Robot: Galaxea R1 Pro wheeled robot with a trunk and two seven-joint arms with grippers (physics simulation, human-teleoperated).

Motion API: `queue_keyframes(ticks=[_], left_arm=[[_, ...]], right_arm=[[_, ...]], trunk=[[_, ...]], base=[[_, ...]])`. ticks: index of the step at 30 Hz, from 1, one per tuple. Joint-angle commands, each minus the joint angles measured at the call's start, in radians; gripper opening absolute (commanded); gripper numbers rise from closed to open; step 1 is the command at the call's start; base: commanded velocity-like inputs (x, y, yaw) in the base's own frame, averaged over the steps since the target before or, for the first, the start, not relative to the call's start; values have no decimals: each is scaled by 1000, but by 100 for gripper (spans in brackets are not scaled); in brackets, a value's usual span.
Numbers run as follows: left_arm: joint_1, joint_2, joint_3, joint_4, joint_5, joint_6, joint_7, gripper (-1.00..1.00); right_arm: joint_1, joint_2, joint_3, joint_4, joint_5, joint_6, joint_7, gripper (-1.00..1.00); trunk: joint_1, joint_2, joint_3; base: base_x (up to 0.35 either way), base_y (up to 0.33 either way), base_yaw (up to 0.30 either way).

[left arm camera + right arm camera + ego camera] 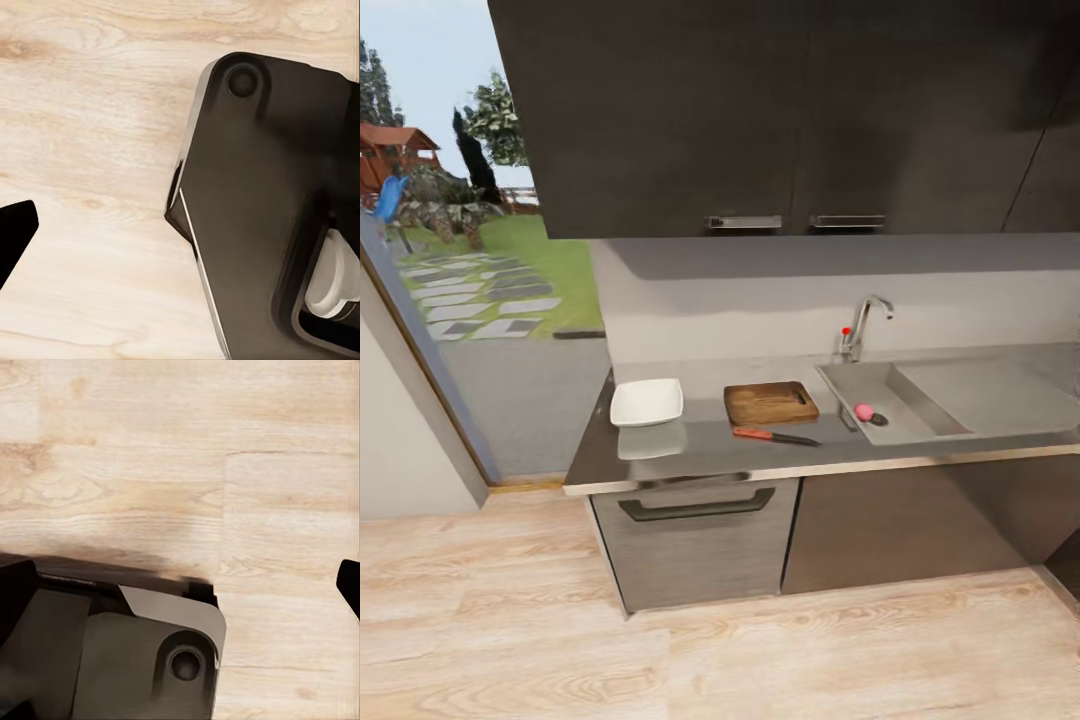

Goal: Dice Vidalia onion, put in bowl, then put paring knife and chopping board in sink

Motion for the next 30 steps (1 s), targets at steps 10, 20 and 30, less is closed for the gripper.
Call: queue_keyframes(ticks=[10, 20, 30], left_arm=[[1, 0, 0, -2, 2, -2, 0, 100], [1, 0, 0, -2, 2, -2, -1, 100], [1, 0, 0, -2, 2, -2, -1, 100]], right_arm=[[-2, 1, -8, 10, 5, -10, 5, 100], [-2, 2, -11, 13, 8, -10, 6, 100], [0, -7, -11, 7, 12, -7, 6, 100]], trunk=[[1, -2, -2], [1, -2, -2], [1, -2, -2]], base=[[0, -178, 0], [0, -8, 0], [0, 0, 0]])
